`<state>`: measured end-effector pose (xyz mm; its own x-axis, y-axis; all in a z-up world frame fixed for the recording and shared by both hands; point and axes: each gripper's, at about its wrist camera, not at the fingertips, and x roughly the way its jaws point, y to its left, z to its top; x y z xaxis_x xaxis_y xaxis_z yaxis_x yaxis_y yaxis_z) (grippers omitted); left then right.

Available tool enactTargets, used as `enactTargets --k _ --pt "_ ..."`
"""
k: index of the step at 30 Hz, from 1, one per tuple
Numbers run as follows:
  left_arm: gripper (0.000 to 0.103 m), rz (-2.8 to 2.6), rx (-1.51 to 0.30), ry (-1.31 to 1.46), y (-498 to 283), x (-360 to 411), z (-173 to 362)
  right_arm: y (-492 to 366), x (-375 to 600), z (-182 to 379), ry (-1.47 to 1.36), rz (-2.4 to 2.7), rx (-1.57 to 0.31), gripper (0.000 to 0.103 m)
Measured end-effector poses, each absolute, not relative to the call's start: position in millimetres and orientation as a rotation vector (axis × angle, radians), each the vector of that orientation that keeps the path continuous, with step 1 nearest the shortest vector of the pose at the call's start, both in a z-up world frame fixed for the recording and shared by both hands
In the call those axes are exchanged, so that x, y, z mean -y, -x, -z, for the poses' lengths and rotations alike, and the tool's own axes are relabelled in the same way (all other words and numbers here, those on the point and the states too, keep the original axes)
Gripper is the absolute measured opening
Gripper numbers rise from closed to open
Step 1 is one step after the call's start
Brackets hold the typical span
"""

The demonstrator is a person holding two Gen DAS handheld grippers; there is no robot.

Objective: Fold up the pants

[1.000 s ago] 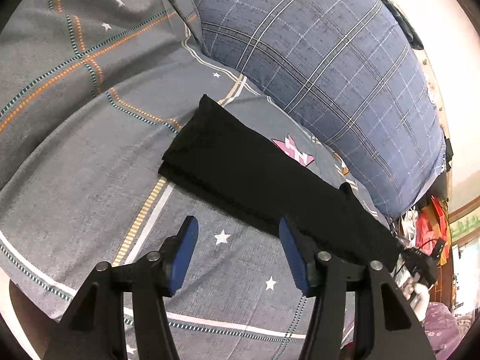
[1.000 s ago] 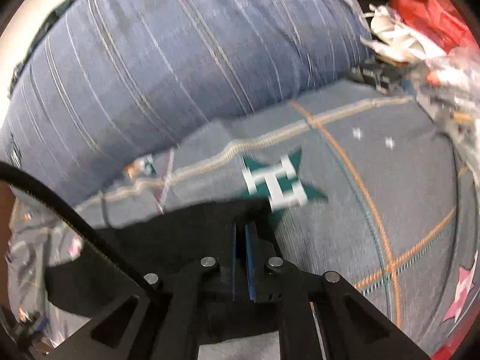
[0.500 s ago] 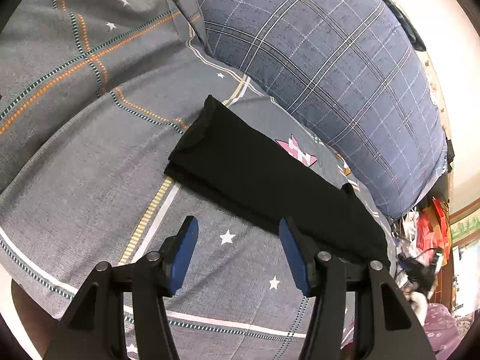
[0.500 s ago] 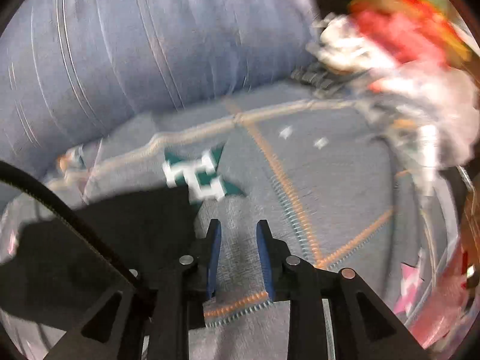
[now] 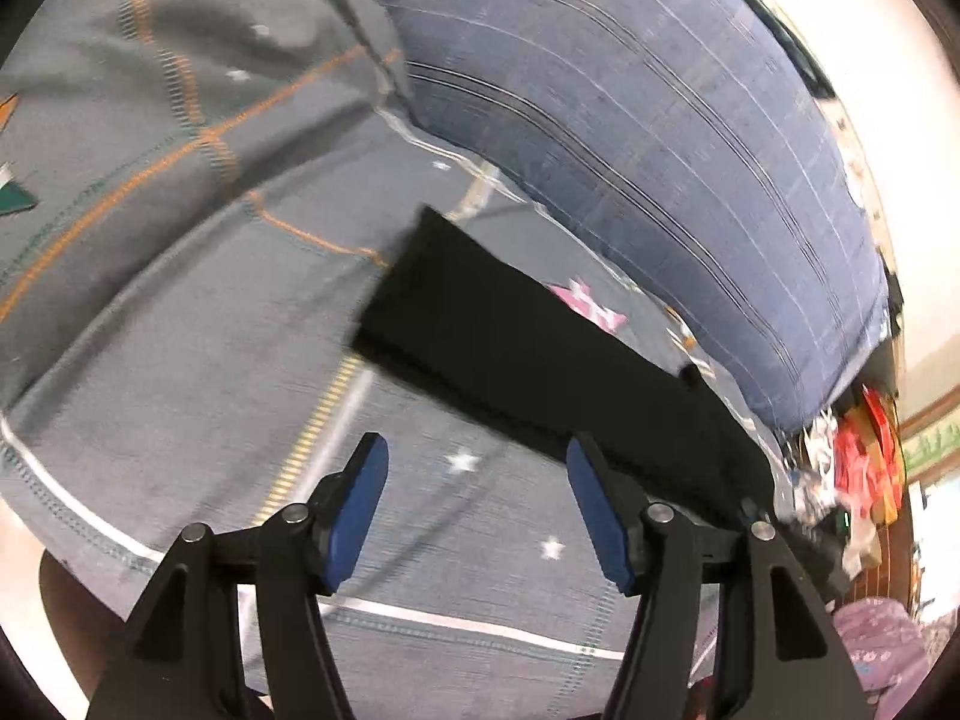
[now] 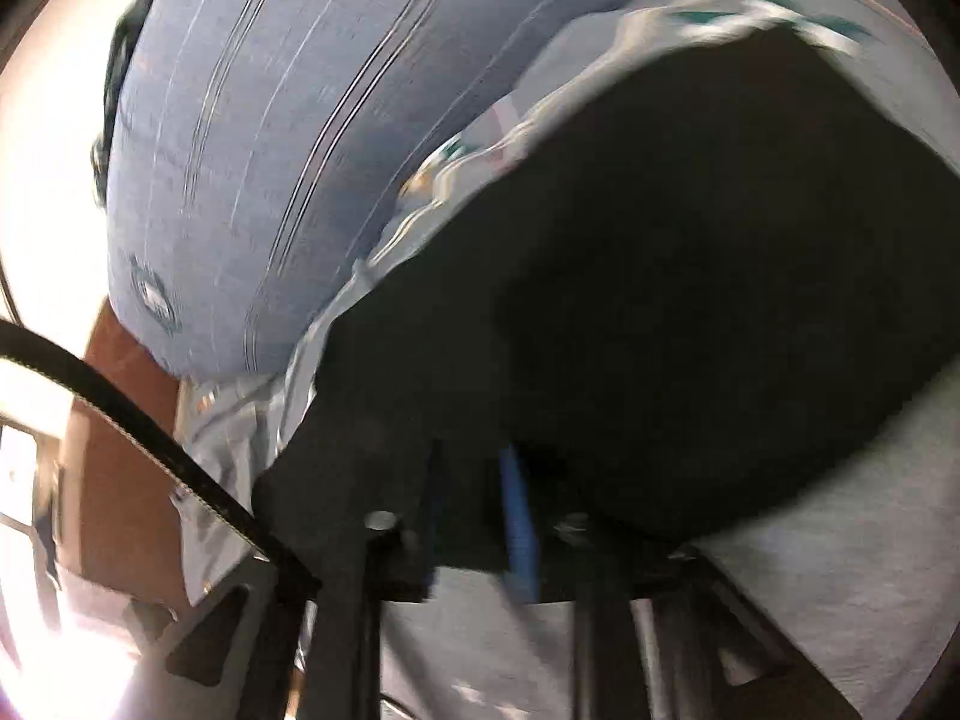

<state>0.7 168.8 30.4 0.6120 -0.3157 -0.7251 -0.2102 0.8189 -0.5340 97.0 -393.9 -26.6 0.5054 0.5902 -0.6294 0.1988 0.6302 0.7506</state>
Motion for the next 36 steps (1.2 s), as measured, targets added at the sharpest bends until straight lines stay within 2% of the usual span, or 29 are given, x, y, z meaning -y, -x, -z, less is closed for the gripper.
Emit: enactTargets --k 4,7,8,10,11,22,27,31,36 --pt "0.061 0.034 -0.946 0.709 0 -192 -12 -66 444 14 -0.858 -0.074 -0.953 0.011" --pt "0.061 0.032 -0.949 0.757 -1 -200 -4 -56 446 -13 -0.744 -0.008 -0.919 0.024" --pt "0.061 0.031 -0.947 0.760 0 -200 -3 -55 441 -21 -0.709 -0.008 -0.910 0.034" --pt "0.061 0.029 -0.946 0.754 0 -200 -2 -55 425 -39 -0.641 -0.022 -0.892 0.047" --pt "0.061 0.027 -0.945 0.746 1 -199 -2 -57 413 -45 -0.616 -0.045 -0.887 0.048" --pt "0.062 -0.209 -0.877 0.308 11 -171 -33 -84 228 -43 -0.341 -0.410 -1.042 0.050" --pt "0.062 -0.247 -0.860 0.268 17 -179 -40 -94 159 -45 -0.249 -0.511 -1.073 0.051" --pt "0.062 -0.279 -0.861 0.248 20 -191 -40 -103 115 -53 -0.166 -0.553 -1.072 0.057" --pt "0.062 -0.284 -0.895 0.284 21 -205 -27 -106 81 -51 -0.123 -0.572 -1.095 0.058"
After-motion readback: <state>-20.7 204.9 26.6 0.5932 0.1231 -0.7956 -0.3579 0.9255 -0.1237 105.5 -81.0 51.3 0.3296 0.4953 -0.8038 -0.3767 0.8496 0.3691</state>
